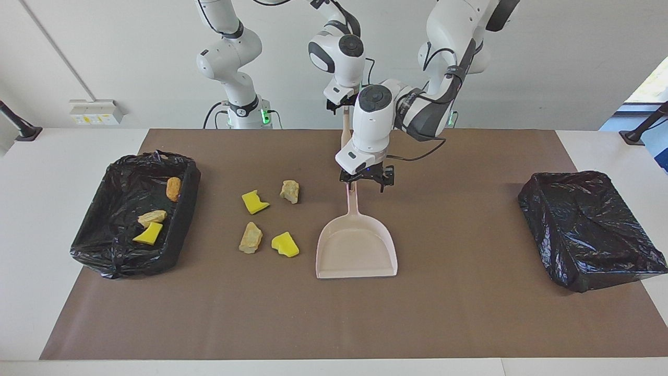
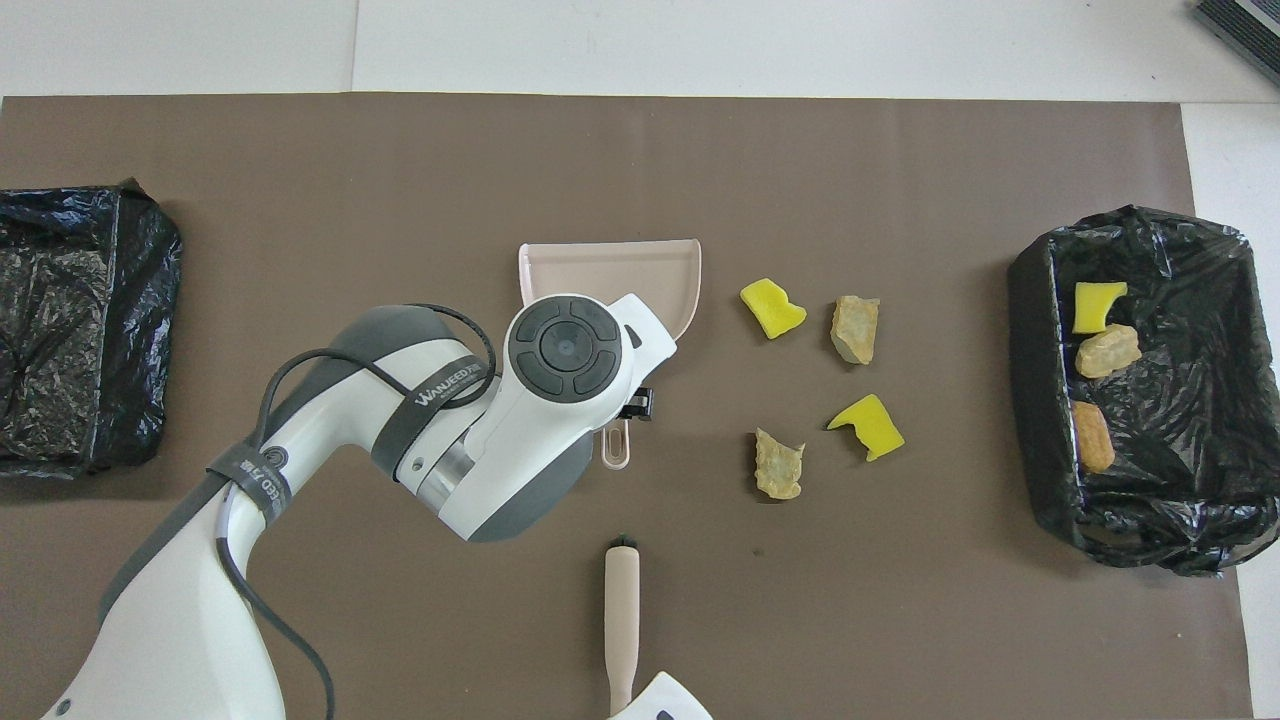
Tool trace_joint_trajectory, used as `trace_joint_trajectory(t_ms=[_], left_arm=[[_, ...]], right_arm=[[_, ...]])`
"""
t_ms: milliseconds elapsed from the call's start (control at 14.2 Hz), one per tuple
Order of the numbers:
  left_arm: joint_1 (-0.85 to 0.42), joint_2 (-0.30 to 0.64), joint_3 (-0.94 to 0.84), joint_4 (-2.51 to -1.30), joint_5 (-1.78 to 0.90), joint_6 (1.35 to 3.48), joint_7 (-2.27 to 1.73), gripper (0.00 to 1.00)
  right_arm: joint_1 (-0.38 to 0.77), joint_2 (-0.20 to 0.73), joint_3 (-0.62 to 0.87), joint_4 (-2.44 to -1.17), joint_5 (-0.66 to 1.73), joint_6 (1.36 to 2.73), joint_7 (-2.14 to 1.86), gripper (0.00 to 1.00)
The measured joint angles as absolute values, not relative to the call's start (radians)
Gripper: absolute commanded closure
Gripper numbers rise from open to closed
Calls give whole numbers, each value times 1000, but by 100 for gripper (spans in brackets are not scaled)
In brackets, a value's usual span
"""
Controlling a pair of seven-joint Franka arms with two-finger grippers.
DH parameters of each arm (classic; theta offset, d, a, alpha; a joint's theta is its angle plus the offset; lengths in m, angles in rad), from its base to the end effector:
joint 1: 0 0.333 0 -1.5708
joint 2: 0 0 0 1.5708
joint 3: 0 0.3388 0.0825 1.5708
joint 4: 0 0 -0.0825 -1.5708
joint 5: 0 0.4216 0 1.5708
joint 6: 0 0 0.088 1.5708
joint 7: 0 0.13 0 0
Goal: Sweep and dump trash in bin
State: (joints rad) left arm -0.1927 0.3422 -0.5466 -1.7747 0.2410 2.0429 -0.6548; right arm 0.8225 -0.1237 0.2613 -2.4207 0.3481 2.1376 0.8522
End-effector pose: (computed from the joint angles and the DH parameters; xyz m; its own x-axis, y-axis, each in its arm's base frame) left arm 0.5250 -0.4213 0.3695 0.9851 -0.1719 0.0073 -0.1715 -0.9843 -0.0410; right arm 0.2064 0.4325 0.3189 0.9576 0.0163 -0.2877 0.0136 -0.9998 -0.0113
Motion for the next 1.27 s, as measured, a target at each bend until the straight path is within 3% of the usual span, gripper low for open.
trace_joint_trajectory(t_ms=[211, 282, 493, 564, 705, 846, 987, 1269], left_arm=[[-207, 414, -562, -1770, 353, 2094, -792, 0], [-214, 440, -565, -1764, 380, 2104, -827, 0], [-219, 473, -570, -1744, 401, 2110, -852, 1], [-219, 473, -570, -1737, 401, 2110, -853, 8], [-219, 473, -570, -1724, 402, 2110, -854, 29], [-219, 473, -570, -1720, 402, 2110, -854, 59], [-219, 473, -570, -1719, 403, 2112, -854, 94], [-215, 470, -570, -1712, 407, 2112, -841, 100]], right_arm=[[822, -123, 261, -2428, 348, 2138, 852, 96], [822, -123, 261, -2429, 348, 2141, 852, 100], [822, -122, 260, -2430, 348, 2148, 852, 100], [822, -121, 259, -2430, 348, 2148, 852, 100], [821, -120, 251, -2429, 336, 2140, 852, 100], [811, -127, 244, -2423, 330, 2100, 852, 100], [773, -158, 240, -2415, 326, 2030, 850, 100], [652, -284, 237, -2406, 276, 1842, 786, 100]])
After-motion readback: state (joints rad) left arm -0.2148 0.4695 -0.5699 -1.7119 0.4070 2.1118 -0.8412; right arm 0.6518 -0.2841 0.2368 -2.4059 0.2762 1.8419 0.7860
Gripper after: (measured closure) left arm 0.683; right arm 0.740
